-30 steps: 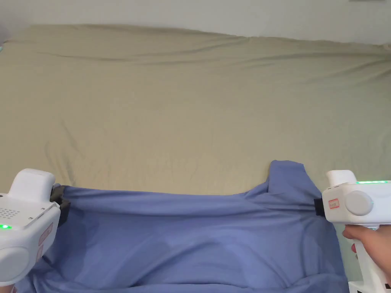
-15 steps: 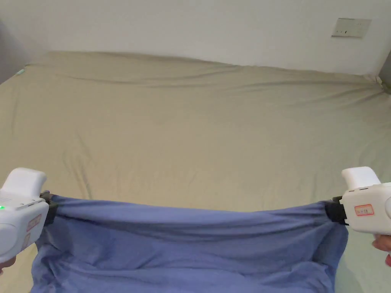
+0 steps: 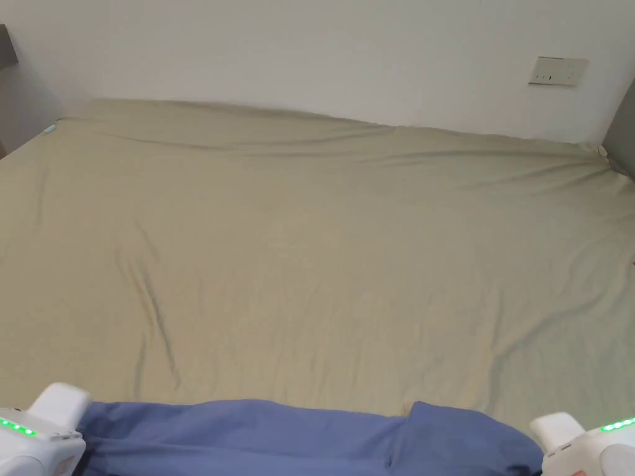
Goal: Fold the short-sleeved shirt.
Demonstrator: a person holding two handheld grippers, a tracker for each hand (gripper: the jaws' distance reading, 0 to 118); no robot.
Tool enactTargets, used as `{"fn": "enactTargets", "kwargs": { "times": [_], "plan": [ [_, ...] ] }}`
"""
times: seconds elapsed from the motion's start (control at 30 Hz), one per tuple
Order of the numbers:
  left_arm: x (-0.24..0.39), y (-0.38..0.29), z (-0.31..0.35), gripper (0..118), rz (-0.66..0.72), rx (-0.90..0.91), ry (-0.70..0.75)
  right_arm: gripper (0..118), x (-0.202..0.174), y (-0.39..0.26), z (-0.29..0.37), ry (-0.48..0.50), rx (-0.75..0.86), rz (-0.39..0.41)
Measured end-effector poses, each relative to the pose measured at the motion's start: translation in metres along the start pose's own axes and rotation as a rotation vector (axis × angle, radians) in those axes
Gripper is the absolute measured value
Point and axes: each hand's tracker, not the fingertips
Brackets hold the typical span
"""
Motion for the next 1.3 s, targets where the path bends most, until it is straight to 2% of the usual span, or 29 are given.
{"fn": "enactTargets", "kwargs": {
  "times": [0.37,0.43,0.47,0.5,0.53,0.57,0.6,0.63,0.67,0.73,0.87,1.0,1.1,1.17,1.2,1.23,1.27,1.3],
  "plan": [
    [0.006,-0.008,-0.041,4,-0.059,-0.125,-0.045,2,-0.005,0.000,-0.057,0.024,-0.147,-0.007],
    [0.006,-0.004,-0.037,7,-0.078,-0.133,-0.049,8,-0.007,0.004,-0.053,0.012,-0.156,0.000],
    [0.005,-0.003,-0.036,13,-0.083,-0.133,-0.051,17,-0.008,0.004,-0.049,0.007,-0.155,0.003],
    [0.005,-0.002,-0.034,25,-0.080,-0.128,-0.048,37,-0.008,0.004,-0.045,-0.004,-0.144,0.004],
    [0.004,-0.001,-0.031,52,-0.080,-0.124,-0.031,73,-0.006,0.005,-0.040,-0.067,-0.125,0.015],
    [0.002,0.001,-0.028,84,-0.082,-0.108,0.003,94,-0.003,0.007,-0.034,-0.129,-0.111,0.030],
    [0.000,0.004,-0.023,111,-0.079,-0.082,0.021,103,0.000,0.008,-0.023,-0.147,-0.073,0.028],
    [-0.004,0.009,-0.015,115,-0.066,-0.045,0.028,104,0.005,0.011,-0.010,-0.151,-0.009,0.007],
    [-0.008,0.016,-0.004,111,-0.035,0.010,0.016,104,0.009,0.015,0.009,-0.130,0.076,-0.025],
    [-0.018,0.038,0.029,111,0.045,0.132,0.003,104,0.011,0.025,0.047,-0.122,0.218,-0.074],
    [-0.019,0.073,0.097,111,0.165,0.438,0.040,104,-0.008,0.039,0.123,-0.204,0.591,-0.105],
    [0.002,0.090,0.163,111,0.240,0.712,0.068,103,-0.055,0.038,0.181,-0.250,0.935,-0.104],
    [0.020,0.093,0.189,106,0.241,0.857,0.096,103,-0.093,0.037,0.202,-0.291,1.051,-0.080],
    [0.041,0.093,0.203,83,0.231,0.925,0.157,102,-0.116,0.037,0.206,-0.321,1.113,-0.056],
    [0.054,0.093,0.208,65,0.225,0.928,0.211,99,-0.129,0.033,0.208,-0.332,1.143,-0.047],
    [0.064,0.094,0.211,36,0.209,0.931,0.246,93,-0.138,0.031,0.208,-0.338,1.163,-0.047],
    [0.073,0.093,0.213,20,0.194,0.941,0.256,82,-0.148,0.030,0.205,-0.329,1.172,-0.035],
    [0.078,0.091,0.213,14,0.190,0.957,0.238,63,-0.154,0.028,0.205,-0.322,1.176,-0.019]
  ]
}}
